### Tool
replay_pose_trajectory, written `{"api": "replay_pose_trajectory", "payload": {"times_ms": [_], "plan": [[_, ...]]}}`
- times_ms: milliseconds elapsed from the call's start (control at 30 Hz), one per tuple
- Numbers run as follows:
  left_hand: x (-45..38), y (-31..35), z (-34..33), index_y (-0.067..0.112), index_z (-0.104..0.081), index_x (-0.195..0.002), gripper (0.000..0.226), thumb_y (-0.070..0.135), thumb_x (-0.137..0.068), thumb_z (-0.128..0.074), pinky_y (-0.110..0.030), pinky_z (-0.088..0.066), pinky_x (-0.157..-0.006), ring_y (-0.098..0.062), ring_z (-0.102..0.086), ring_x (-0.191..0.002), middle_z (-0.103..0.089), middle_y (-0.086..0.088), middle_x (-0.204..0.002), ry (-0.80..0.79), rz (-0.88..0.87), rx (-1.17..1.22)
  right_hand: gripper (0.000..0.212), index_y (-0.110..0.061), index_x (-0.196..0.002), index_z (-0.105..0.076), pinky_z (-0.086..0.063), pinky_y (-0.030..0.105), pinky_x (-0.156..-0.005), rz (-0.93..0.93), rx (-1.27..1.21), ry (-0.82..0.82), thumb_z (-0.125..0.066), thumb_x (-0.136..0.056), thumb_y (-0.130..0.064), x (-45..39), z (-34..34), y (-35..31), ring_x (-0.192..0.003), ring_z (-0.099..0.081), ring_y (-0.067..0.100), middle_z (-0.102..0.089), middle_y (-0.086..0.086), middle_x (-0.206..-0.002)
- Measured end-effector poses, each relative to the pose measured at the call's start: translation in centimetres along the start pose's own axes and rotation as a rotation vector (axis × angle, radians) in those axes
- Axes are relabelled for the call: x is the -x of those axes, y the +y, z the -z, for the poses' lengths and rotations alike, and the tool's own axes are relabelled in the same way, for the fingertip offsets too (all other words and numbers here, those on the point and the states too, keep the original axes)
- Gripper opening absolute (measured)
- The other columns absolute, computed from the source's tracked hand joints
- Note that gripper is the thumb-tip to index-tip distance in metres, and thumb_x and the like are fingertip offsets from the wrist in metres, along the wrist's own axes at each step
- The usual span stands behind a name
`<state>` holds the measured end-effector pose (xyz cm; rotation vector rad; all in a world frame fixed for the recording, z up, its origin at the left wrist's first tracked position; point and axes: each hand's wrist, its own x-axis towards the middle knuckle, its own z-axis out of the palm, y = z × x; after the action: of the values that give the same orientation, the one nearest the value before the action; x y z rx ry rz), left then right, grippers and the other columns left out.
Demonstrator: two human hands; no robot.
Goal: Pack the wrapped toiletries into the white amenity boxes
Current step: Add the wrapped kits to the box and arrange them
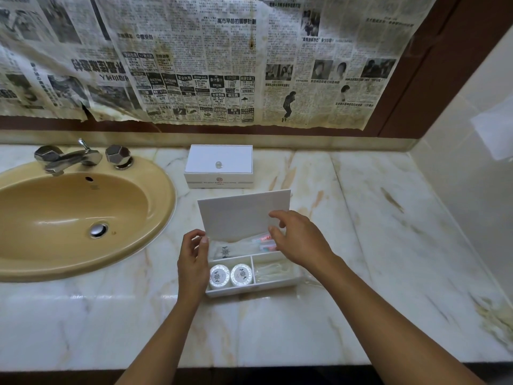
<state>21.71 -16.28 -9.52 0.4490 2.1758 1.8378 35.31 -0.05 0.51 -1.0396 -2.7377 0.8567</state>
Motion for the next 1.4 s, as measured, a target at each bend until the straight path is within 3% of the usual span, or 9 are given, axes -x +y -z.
{"api": "replay_pose_trajectory", "payload": {"times_ms": [267,533,733,833,1100,1267,1400], "plan": [[0.1,0.0,0.1,0.019,-0.056,-0.103,0.006,0.017,-0.099,-0.052,-0.009,-0.043,-0.067,-0.001,-0.057,-0.076,-0.063,0.002,-0.094,0.001,-0.003,0.005,0.024,-0.021,-0.117,-0.061,-0.047,0.025,-0.079,-0.140,0.058,0.124,-0.053,-0.094,-0.019,0.4,0.7,4.2,-0.096,-0.058,0.015,-0.061,-0.001,-0.113],[0.2,0.2,0.0,0.015,-0.057,-0.104,0.007,0.015,-0.099,-0.052,-0.008,-0.043,-0.067,0.002,-0.058,-0.075,-0.063,0.005,-0.094,0.005,-0.016,0.012,0.034,-0.024,-0.114,-0.063,-0.043,0.027,-0.080,-0.359,0.263,-0.184,-0.052,-0.085,-0.009,2.6,-0.9,9.7,-0.108,-0.055,0.020,-0.056,-0.001,-0.118],[0.3,0.3,-0.1,0.015,-0.056,-0.104,0.007,0.014,-0.099,-0.052,-0.007,-0.041,-0.064,0.003,-0.056,-0.071,-0.062,0.003,-0.091,0.009,-0.018,0.016,0.033,-0.020,-0.089,-0.066,-0.039,0.024,-0.065,-0.390,0.264,-0.161,-0.043,-0.079,0.001,2.7,-1.2,9.9,-0.088,-0.058,0.019,-0.063,-0.002,-0.101],[0.3,0.3,-0.1,0.016,-0.056,-0.103,0.006,0.015,-0.099,-0.051,-0.008,-0.041,-0.064,0.002,-0.056,-0.071,-0.062,0.002,-0.090,0.009,-0.020,0.016,0.033,-0.021,-0.091,-0.066,-0.040,0.024,-0.066,-0.400,0.262,-0.142,-0.042,-0.081,-0.001,2.6,-1.1,9.7,-0.082,-0.055,0.018,-0.064,-0.001,-0.098],[0.1,-0.2,0.0,0.020,-0.057,-0.101,0.006,0.019,-0.099,-0.052,-0.011,-0.043,-0.066,-0.007,-0.056,-0.075,-0.063,-0.002,-0.093,0.012,-0.015,-0.006,0.019,-0.016,-0.093,-0.059,-0.040,0.027,-0.059,-0.314,0.221,0.048,-0.043,-0.091,-0.007,2.4,-0.7,8.2,-0.072,-0.054,0.022,-0.061,0.001,-0.086],[0.2,0.0,0.0,0.018,-0.057,-0.102,0.006,0.017,-0.099,-0.052,-0.009,-0.042,-0.065,-0.002,-0.056,-0.073,-0.063,-0.001,-0.093,0.013,-0.013,0.009,0.012,-0.017,-0.098,-0.064,-0.044,0.028,-0.063,-0.088,0.090,0.228,-0.053,-0.095,-0.015,2.2,0.6,4.7,-0.078,-0.060,0.022,-0.067,0.001,-0.092],[0.2,-0.1,0.0,0.018,-0.057,-0.102,0.006,0.017,-0.099,-0.052,-0.009,-0.042,-0.065,-0.002,-0.056,-0.073,-0.063,0.000,-0.092,0.005,-0.014,0.018,0.014,-0.022,-0.098,-0.070,-0.043,0.025,-0.071,0.077,0.022,0.133,-0.058,-0.092,-0.020,2.8,0.5,1.2,-0.086,-0.060,0.016,-0.068,-0.004,-0.097]]}}
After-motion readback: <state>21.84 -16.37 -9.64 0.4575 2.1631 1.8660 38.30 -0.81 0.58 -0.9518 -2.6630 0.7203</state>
